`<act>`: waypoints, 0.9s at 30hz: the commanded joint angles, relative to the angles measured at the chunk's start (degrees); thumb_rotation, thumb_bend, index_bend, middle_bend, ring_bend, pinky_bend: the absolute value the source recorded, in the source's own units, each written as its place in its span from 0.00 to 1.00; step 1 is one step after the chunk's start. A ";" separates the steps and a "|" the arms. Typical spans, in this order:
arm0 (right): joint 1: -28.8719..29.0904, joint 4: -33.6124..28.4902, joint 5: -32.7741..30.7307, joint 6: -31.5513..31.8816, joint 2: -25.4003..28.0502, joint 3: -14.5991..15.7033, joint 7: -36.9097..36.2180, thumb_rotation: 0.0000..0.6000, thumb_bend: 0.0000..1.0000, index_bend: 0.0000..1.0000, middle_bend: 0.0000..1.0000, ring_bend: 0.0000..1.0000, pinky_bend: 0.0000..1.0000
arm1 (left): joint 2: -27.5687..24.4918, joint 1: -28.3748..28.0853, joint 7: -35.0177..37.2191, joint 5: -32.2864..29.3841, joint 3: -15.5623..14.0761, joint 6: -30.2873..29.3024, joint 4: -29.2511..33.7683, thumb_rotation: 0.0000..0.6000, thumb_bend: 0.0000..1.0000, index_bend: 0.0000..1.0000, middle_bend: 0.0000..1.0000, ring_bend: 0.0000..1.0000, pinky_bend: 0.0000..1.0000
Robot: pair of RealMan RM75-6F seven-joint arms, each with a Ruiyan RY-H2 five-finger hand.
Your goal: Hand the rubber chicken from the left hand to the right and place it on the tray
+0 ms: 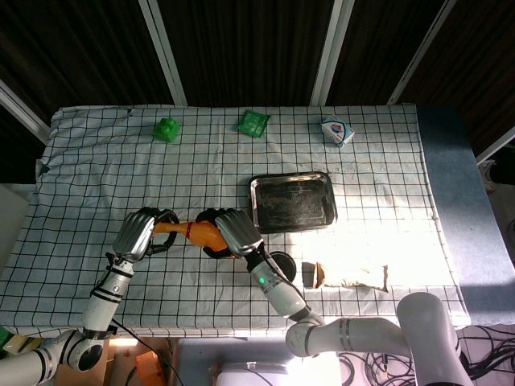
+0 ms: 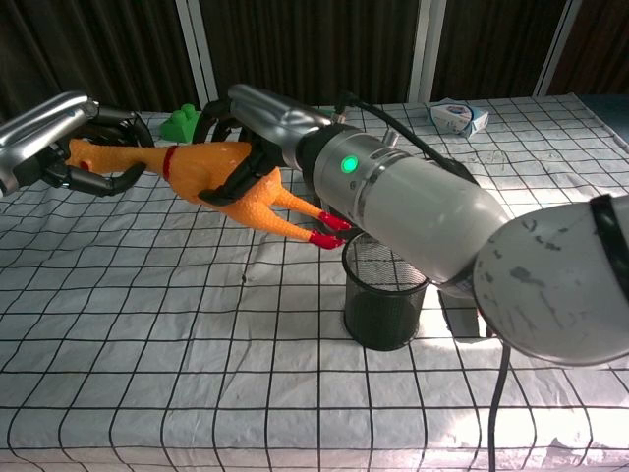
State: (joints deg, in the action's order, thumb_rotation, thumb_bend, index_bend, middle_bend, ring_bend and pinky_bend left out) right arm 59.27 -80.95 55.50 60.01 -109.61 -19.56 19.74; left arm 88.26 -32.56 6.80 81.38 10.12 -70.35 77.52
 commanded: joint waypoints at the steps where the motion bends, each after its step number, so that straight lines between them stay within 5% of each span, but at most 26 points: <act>1: 0.06 1.51 0.15 1.78 -1.92 0.11 2.52 1.00 0.35 0.88 0.80 0.74 0.70 | -0.05 0.07 0.05 -0.05 -0.01 -0.05 0.00 1.00 0.78 0.69 0.78 0.49 0.45; 9: -0.81 2.56 4.33 2.61 -1.20 0.89 2.17 1.00 0.42 1.00 0.87 0.81 0.75 | -0.01 0.80 5.14 1.80 0.16 -2.81 -2.00 1.00 0.74 0.64 0.73 0.48 0.45; 10: -0.95 2.61 5.32 2.82 -0.80 1.21 2.15 1.00 0.42 1.00 0.87 0.81 0.75 | 0.15 0.91 5.68 1.99 0.19 -3.21 -2.61 1.00 0.71 0.56 0.68 0.46 0.43; 12: -1.23 4.26 9.29 4.30 0.03 2.86 2.83 1.00 0.42 1.00 0.87 0.81 0.76 | 0.24 1.21 6.92 1.09 0.73 -3.36 -3.15 1.00 0.65 0.17 0.38 0.40 0.36; 14: -1.67 6.00 11.74 5.13 0.26 3.96 2.58 1.00 0.42 1.00 0.87 0.81 0.76 | -0.54 1.22 8.93 0.18 1.34 -2.59 -1.98 1.00 0.59 0.00 0.13 0.32 0.28; 16: -2.05 6.95 12.75 5.16 0.47 4.26 1.99 1.00 0.42 1.00 0.87 0.81 0.76 | -2.00 1.12 10.93 0.35 1.33 -1.76 -1.22 1.00 0.54 0.00 0.01 0.19 0.17; 20: -2.49 7.61 13.97 5.14 1.36 4.06 1.70 1.00 0.42 1.00 0.87 0.81 0.76 | -4.11 1.30 11.65 0.61 1.03 -1.17 -1.32 1.00 0.48 0.00 0.00 0.00 0.10; 27: -3.32 14.87 20.85 7.88 3.66 6.72 3.15 1.00 0.42 1.00 0.87 0.81 0.75 | -7.88 2.31 12.02 0.64 0.51 -1.04 -1.72 1.00 0.42 0.00 0.00 0.00 0.03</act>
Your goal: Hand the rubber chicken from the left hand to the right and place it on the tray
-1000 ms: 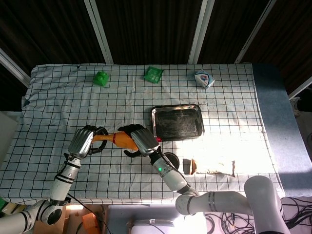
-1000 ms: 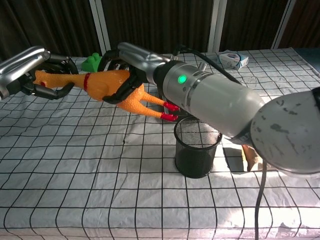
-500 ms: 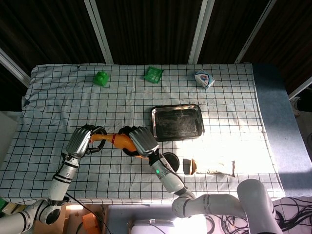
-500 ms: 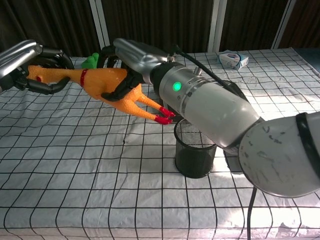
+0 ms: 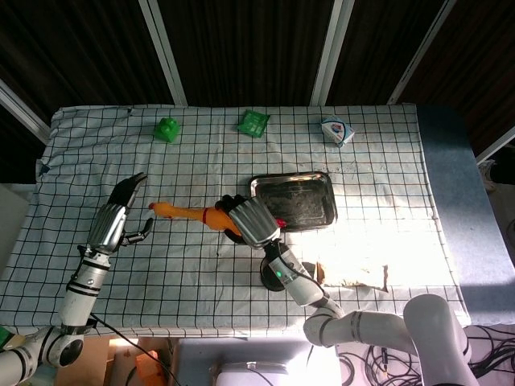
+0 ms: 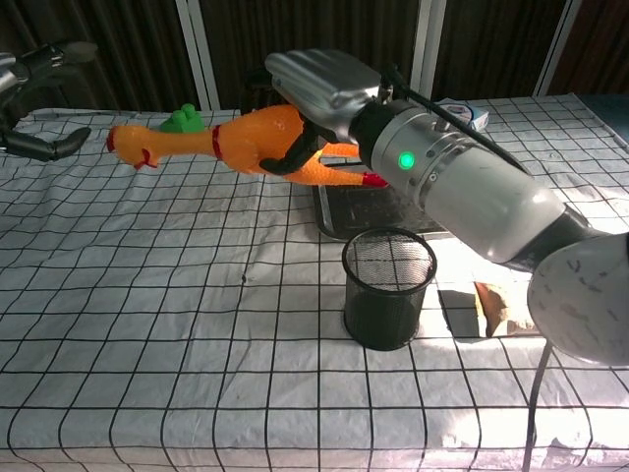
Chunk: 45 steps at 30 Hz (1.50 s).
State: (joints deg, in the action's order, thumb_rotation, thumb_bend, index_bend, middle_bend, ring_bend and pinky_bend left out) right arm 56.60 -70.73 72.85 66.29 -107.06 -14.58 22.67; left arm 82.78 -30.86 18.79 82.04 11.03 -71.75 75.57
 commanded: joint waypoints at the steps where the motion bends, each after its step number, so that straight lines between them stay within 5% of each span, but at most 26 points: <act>1: -1.06 6.69 4.19 1.87 1.35 2.14 -0.57 1.00 0.42 1.00 0.87 0.81 0.75 | -3.79 1.11 -0.09 -0.33 -0.52 0.40 0.77 1.00 0.42 0.00 0.00 0.00 0.03; 6: -2.98 14.84 4.65 1.14 1.99 3.04 -5.04 1.00 0.42 1.00 0.87 0.81 0.75 | -8.38 3.55 0.20 -2.24 -1.02 0.42 3.34 1.00 0.42 0.00 0.00 0.00 0.02; 12: -4.92 32.11 7.74 2.75 -2.79 5.44 -13.50 1.00 0.42 0.96 0.87 0.79 0.71 | -8.58 4.70 2.68 -3.30 -1.80 1.72 0.90 1.00 0.42 0.00 0.00 0.00 0.03; 19: -5.72 47.34 7.12 -0.34 -10.83 5.25 -22.59 1.00 0.42 0.84 0.87 0.68 0.64 | -6.74 4.82 0.56 -3.67 -1.67 1.44 -1.39 1.00 0.42 0.00 0.00 0.00 0.03; 22: -5.77 50.17 7.11 -1.76 -12.26 5.20 -24.87 1.00 0.42 0.73 0.79 0.62 0.61 | -6.03 4.71 0.31 -4.03 -1.10 1.17 -1.83 1.00 0.42 0.00 0.00 0.00 0.03; 28: -5.83 49.69 5.81 -8.42 -10.79 4.61 -24.05 1.00 0.23 0.15 0.35 0.26 0.35 | -5.98 4.77 -0.26 -4.83 -1.19 2.49 -2.03 1.00 0.42 0.00 0.00 0.00 0.03; 30: -6.11 48.11 5.17 -10.41 -9.47 4.27 -23.05 1.00 0.19 0.02 0.22 0.12 0.25 | -6.03 4.75 0.02 -5.19 -1.06 2.98 -2.05 1.00 0.42 0.00 0.00 0.00 0.03; 36: -7.69 40.25 4.08 -13.76 -4.42 3.85 -23.48 1.00 0.15 0.00 0.01 0.00 0.04 | -6.31 4.90 -0.32 -4.90 -1.07 2.92 -1.60 1.00 0.42 0.00 0.00 0.00 0.03; 45: -12.36 20.62 3.47 -11.62 8.04 3.39 -24.20 1.00 0.11 0.00 0.00 0.00 0.00 | -10.09 7.44 -1.70 -3.05 -2.50 0.12 2.19 1.00 0.42 0.00 0.00 0.00 0.03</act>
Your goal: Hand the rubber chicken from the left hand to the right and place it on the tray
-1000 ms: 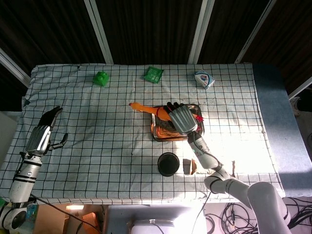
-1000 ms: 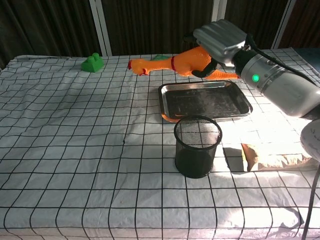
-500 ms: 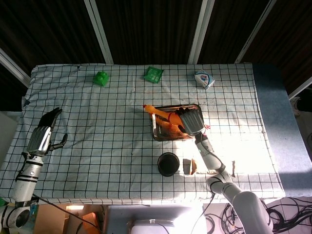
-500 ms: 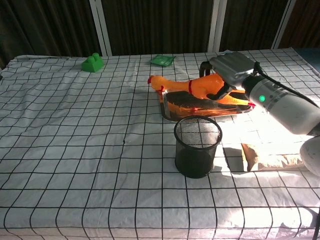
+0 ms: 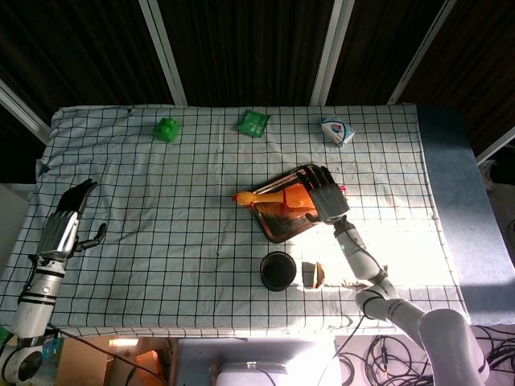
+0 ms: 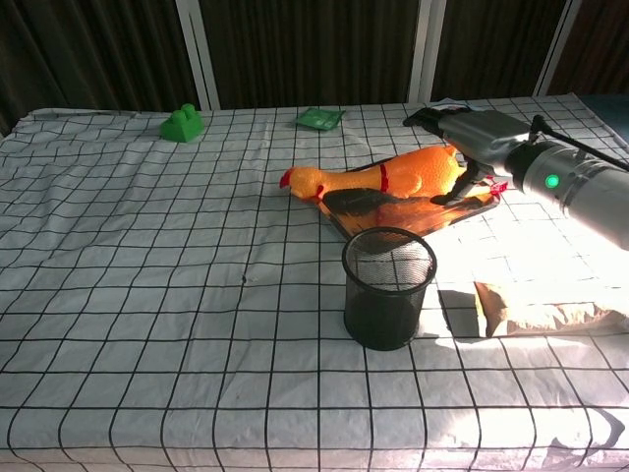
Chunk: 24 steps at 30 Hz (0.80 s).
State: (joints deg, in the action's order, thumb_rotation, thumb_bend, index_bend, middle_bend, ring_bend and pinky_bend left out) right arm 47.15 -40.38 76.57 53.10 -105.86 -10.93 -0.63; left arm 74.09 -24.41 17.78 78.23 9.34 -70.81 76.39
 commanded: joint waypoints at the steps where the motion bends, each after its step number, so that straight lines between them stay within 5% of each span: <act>1: -4.02 -13.65 -0.13 2.32 9.36 -0.06 -1.36 1.00 0.11 0.00 0.00 0.00 0.00 | -2.38 1.60 -1.36 1.03 -1.40 -1.07 2.38 1.00 0.42 0.00 0.00 0.00 0.03; 5: -9.71 -29.17 -1.10 6.26 19.62 1.46 1.92 1.00 0.11 0.00 0.00 0.00 0.00 | -7.17 4.73 -7.90 -1.07 -4.43 -0.12 7.37 1.00 0.42 0.00 0.00 0.00 0.02; 10: -21.25 -49.06 -5.94 17.94 32.37 6.63 20.43 1.00 0.11 0.00 0.00 0.00 0.00 | -7.21 10.63 -20.35 -6.74 -6.40 -5.50 11.27 1.00 0.42 0.00 0.00 0.00 0.00; 13: -27.97 -52.40 -3.75 25.90 35.39 10.68 22.36 1.00 0.11 0.00 0.00 0.00 0.00 | -6.14 13.67 -21.26 -3.97 -7.78 -10.76 11.64 1.00 0.42 0.00 0.00 0.00 0.00; 17: -35.23 -50.26 0.77 36.11 33.59 12.14 13.84 1.00 0.11 0.00 0.00 0.00 0.00 | -3.99 16.31 -21.48 -0.63 -9.18 -15.04 9.05 1.00 0.42 0.00 0.00 0.00 0.00; 24: -37.29 -48.45 6.15 38.09 33.61 13.09 12.03 1.00 0.11 0.00 0.00 0.00 0.00 | -4.13 17.61 -19.77 6.25 -10.96 -18.02 8.65 1.00 0.42 0.00 0.00 0.00 0.00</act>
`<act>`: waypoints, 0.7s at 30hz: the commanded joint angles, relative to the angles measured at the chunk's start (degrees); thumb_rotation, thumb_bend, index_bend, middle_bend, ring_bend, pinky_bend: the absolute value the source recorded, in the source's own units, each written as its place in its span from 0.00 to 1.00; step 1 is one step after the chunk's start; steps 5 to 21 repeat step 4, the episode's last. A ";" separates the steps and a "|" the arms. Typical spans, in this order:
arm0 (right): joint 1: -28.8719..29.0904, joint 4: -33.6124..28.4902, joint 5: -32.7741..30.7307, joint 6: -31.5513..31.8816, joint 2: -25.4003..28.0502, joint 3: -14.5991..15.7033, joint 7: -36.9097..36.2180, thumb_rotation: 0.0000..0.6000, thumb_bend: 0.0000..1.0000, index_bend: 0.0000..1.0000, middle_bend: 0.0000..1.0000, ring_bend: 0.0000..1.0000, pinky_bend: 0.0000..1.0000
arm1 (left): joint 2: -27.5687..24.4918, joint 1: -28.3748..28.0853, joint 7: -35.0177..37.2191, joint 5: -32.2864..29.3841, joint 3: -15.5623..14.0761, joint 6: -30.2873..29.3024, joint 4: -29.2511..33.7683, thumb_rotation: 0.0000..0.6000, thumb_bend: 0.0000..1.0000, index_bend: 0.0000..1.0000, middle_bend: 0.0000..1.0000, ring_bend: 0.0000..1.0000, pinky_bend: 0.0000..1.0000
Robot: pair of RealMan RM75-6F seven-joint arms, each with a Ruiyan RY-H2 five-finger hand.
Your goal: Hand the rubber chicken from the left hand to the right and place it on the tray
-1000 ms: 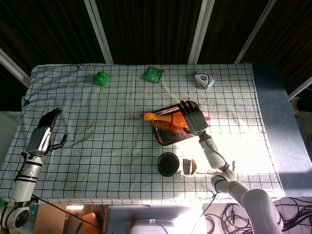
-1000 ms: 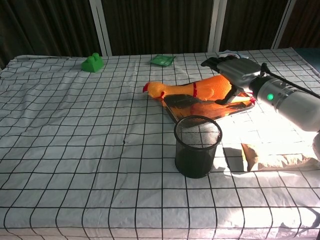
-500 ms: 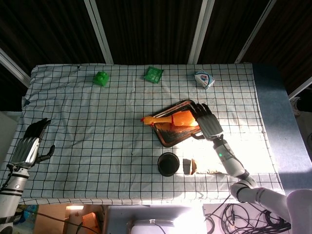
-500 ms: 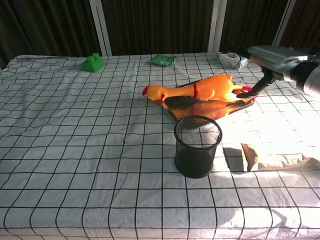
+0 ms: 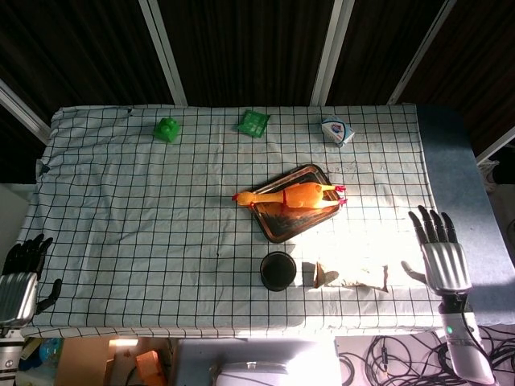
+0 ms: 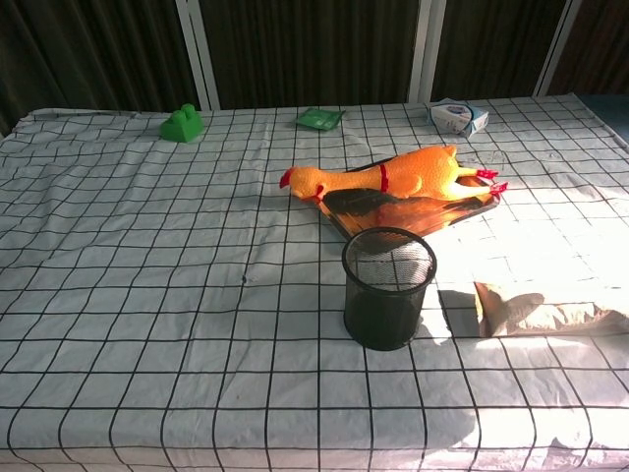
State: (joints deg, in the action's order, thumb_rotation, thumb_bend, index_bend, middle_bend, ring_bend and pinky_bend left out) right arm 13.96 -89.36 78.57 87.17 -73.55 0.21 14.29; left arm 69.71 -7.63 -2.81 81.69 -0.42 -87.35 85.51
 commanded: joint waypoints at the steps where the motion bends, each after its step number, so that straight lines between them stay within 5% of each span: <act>1: -4.18 0.62 4.56 3.83 1.35 2.00 -3.14 1.00 0.11 0.00 0.00 0.00 0.00 | 0.28 0.91 1.00 3.39 -1.40 -1.54 -0.53 1.00 0.42 0.00 0.00 0.00 0.00; 21: -4.48 0.74 5.85 2.99 1.69 2.39 -4.75 1.00 0.11 0.00 0.00 0.00 0.00 | 0.55 1.18 1.81 5.08 -1.91 -1.77 -0.78 1.00 0.42 0.00 0.00 0.00 0.00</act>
